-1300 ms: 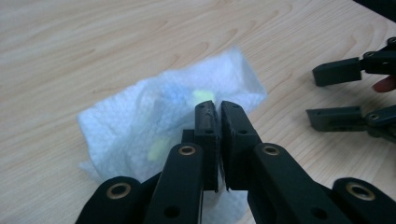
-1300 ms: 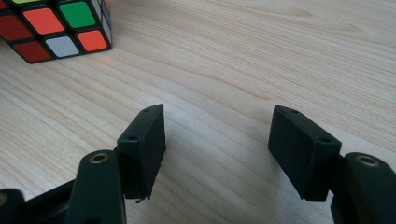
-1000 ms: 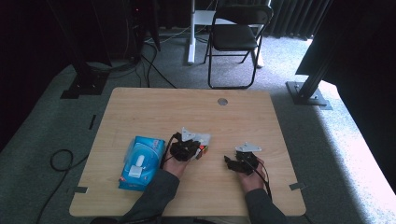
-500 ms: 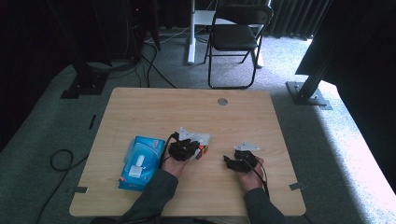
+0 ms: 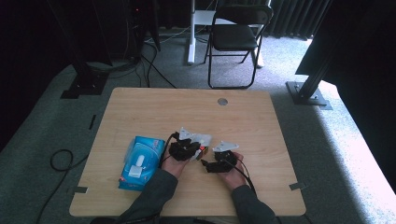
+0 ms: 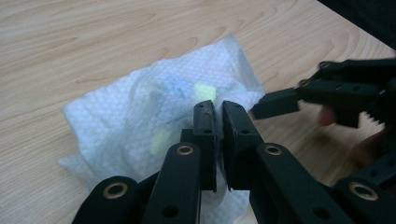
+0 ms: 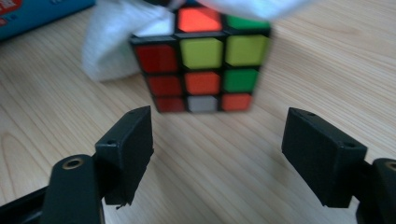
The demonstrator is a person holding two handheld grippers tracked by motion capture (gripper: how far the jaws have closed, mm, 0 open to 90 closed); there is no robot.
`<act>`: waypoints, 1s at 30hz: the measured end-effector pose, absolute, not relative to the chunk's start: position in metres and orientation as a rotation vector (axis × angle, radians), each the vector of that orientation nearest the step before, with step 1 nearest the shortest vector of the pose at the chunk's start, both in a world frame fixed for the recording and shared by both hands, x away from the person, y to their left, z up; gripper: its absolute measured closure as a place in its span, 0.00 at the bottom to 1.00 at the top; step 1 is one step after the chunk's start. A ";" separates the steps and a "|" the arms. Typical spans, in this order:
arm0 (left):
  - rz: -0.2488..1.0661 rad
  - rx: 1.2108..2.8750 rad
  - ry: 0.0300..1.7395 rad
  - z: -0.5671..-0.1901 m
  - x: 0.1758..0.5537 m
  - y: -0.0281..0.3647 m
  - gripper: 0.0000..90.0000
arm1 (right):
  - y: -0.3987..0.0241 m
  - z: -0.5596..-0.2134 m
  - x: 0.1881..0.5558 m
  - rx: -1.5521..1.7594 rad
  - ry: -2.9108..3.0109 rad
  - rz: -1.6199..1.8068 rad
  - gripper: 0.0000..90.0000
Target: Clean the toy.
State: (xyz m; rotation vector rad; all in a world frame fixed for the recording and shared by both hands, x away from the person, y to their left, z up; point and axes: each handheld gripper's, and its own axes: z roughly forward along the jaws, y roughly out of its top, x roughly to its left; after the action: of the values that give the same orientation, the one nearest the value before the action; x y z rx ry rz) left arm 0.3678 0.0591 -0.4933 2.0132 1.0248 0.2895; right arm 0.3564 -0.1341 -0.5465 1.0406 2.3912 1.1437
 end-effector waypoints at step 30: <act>0.316 1.948 1.061 -0.495 0.367 0.068 0.62 | -0.134 -0.546 0.362 0.968 2.394 1.191 0.30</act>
State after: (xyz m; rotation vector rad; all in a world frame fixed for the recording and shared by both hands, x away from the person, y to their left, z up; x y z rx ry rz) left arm 0.3668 0.0684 -0.4953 1.9483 1.0606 0.3155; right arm 0.3624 -0.1341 -0.5463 0.9678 2.3936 1.1906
